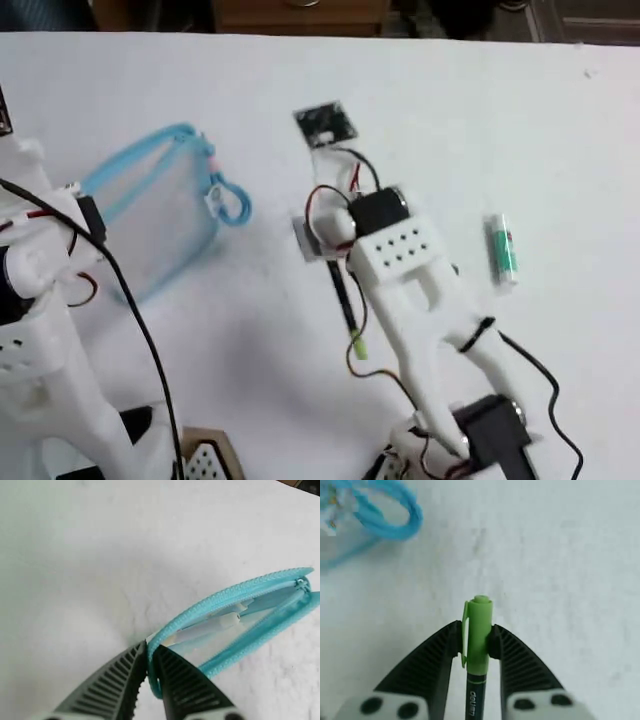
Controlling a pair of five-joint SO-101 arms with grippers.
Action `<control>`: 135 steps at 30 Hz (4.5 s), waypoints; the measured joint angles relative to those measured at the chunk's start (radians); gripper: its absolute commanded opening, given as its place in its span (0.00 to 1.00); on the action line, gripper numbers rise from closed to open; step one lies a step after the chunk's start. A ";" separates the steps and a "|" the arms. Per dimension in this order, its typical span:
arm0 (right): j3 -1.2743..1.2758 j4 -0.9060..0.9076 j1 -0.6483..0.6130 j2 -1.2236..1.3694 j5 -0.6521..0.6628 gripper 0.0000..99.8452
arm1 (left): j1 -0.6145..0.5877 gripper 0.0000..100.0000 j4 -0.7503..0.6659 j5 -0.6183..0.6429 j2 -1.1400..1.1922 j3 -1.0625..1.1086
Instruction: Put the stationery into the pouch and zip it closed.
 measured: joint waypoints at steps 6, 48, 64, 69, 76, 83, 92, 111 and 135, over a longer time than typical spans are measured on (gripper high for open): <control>-0.011 -0.235 -0.009 -0.132 -0.117 0.02 | 0.000 0.02 0.000 0.000 0.000 0.000; -0.451 -0.867 -0.241 0.256 -0.150 0.02 | 0.000 0.02 0.000 0.000 0.000 0.000; -0.436 -0.638 -0.298 0.052 -0.150 0.30 | 0.000 0.02 0.000 0.000 0.000 0.000; -0.436 -0.615 -0.199 -0.044 -0.150 0.22 | 0.000 0.02 0.000 0.000 0.000 0.000; -0.436 -0.307 0.098 -0.028 0.006 0.17 | 0.000 0.02 0.000 0.000 0.000 0.000; -0.436 0.029 0.468 0.219 0.365 0.17 | 0.000 0.02 0.000 0.000 0.000 0.000; -0.476 0.061 0.809 0.574 0.450 0.17 | 0.000 0.02 0.000 0.000 0.000 0.000; -0.838 0.121 0.858 1.083 0.508 0.06 | 0.000 0.02 0.000 0.000 0.000 0.000; -0.819 0.520 0.683 0.655 0.408 0.02 | 0.000 0.02 0.000 0.000 0.000 0.000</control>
